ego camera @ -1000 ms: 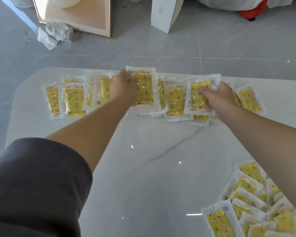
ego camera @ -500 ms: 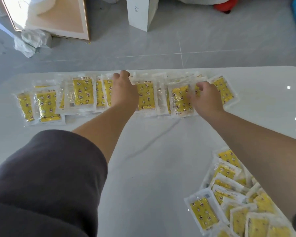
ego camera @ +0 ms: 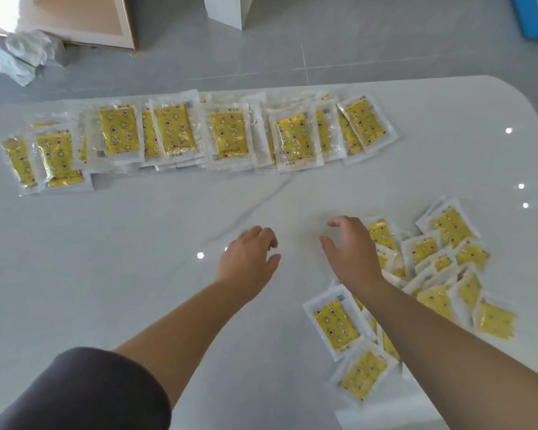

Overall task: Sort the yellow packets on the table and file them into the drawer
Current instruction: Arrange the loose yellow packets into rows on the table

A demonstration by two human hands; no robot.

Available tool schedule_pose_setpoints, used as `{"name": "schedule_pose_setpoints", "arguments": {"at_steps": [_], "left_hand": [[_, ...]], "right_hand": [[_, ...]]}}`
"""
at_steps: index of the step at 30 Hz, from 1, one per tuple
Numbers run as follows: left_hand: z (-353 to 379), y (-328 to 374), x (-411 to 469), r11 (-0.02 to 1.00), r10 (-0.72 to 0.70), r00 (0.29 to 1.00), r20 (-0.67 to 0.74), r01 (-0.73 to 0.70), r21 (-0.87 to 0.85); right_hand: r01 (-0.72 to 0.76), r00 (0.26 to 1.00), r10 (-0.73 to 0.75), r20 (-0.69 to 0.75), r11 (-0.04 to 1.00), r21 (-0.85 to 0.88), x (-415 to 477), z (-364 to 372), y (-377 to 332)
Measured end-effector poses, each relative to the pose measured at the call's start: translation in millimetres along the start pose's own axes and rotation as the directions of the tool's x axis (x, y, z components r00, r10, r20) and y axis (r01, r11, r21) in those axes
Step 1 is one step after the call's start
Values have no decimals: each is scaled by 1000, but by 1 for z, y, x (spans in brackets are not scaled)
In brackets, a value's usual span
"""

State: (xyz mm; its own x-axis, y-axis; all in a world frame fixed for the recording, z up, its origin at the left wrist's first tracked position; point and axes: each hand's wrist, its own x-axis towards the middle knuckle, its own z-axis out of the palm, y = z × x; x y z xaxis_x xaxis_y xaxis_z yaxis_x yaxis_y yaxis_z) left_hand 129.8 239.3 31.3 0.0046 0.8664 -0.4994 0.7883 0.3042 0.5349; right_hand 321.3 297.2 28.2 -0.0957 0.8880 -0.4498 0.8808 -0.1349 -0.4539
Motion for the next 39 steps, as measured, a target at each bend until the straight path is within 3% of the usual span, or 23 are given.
{"name": "schedule_pose_setpoints", "arguments": {"at_steps": [3,5,11,18,24,27,30,34,36,39], "left_hand": [[48,30,-21,993,30,977,212,-52,102],[70,38,-27,981,33,966,256,-81,178],[127,81,-32,967,-187,980,68,171,186],[144,95,-31,925,-324,944,-61,330,188],[135,91,-34,907,-399,917,-22,391,-157],[131,86,-38,867,-390,920,-23,359,-345],[121,93,-34,843,-328,942,-73,257,-473],[101,108,-20,832,-236,954,-183,100,-546],[91,115,-10,814,-210,971,-117,107,-571],[79,123,3,820,-201,979,-17,159,-550]], "right_hand": [[-30,998,30,56,1000,2,-21,-8,41],[-16,998,15,66,1000,10,-30,-8,56],[62,984,-76,164,994,90,-44,-24,102],[166,946,-138,294,984,-72,-31,-40,120],[180,936,-118,331,970,-163,-17,-32,117],[174,926,-141,349,983,-64,-16,-37,119],[110,935,-150,320,984,141,-12,-50,117],[31,908,-160,388,948,318,-2,-70,110],[5,889,-169,426,933,359,3,-78,104],[-89,916,-89,392,906,414,13,-83,101]]}}
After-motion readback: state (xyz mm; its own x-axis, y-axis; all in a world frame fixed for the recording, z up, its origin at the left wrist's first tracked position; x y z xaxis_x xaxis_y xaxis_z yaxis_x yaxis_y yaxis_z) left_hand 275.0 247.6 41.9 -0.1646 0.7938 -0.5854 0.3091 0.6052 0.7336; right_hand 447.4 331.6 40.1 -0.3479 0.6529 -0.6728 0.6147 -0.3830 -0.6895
